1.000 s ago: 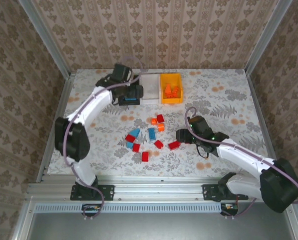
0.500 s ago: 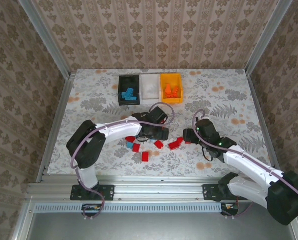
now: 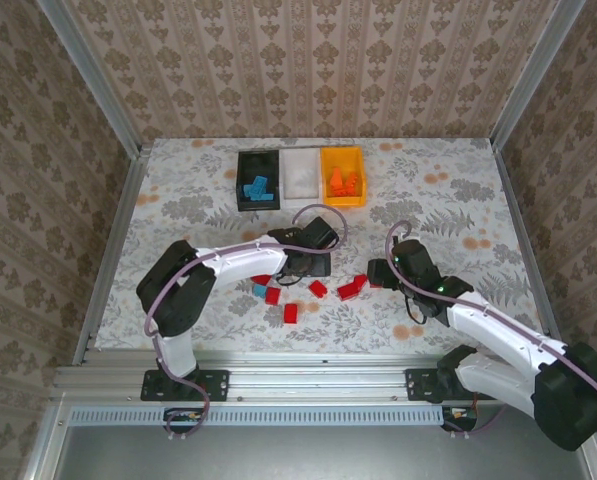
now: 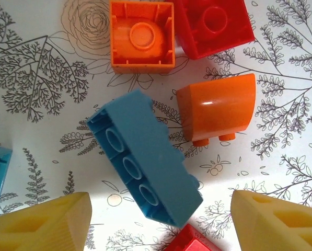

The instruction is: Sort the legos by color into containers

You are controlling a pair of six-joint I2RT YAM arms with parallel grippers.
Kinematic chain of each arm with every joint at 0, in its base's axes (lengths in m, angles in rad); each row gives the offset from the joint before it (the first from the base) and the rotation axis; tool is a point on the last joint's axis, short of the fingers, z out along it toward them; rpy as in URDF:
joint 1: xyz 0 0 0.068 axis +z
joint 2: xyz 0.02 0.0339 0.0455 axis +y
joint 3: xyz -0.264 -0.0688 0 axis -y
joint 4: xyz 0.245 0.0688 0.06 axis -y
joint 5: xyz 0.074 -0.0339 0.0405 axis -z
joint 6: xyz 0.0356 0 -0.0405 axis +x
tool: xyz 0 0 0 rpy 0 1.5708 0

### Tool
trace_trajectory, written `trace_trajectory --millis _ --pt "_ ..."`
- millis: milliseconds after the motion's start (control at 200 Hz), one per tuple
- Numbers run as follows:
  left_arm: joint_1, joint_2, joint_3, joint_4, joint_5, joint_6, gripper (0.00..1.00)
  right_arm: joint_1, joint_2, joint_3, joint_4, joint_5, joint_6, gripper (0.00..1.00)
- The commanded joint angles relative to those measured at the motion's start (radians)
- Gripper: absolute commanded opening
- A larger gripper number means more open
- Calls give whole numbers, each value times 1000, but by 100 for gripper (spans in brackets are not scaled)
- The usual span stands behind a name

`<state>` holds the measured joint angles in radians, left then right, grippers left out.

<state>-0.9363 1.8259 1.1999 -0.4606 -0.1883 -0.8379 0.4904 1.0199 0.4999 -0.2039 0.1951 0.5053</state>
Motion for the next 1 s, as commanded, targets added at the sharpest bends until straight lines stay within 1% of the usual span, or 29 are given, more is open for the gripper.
trace_trajectory --millis 0,240,455,540,675,780,995 --pt "-3 -21 7 -35 -40 -6 73 -6 11 -3 24 -8 6 77" --pt "23 59 25 -10 -7 -45 75 -6 8 -4 24 -5 3 77" --pt "60 90 34 30 23 -28 72 -6 21 1 31 -12 1 77" --pt "71 92 19 69 23 -21 67 -6 25 1 34 -19 2 77" --pt "83 103 24 70 23 -5 52 -6 27 0 35 -23 2 77" --pt "87 107 35 53 12 20 44 -6 26 0 37 -23 1 77" --pt "85 86 35 34 0 52 33 -6 36 4 41 -23 0 77"
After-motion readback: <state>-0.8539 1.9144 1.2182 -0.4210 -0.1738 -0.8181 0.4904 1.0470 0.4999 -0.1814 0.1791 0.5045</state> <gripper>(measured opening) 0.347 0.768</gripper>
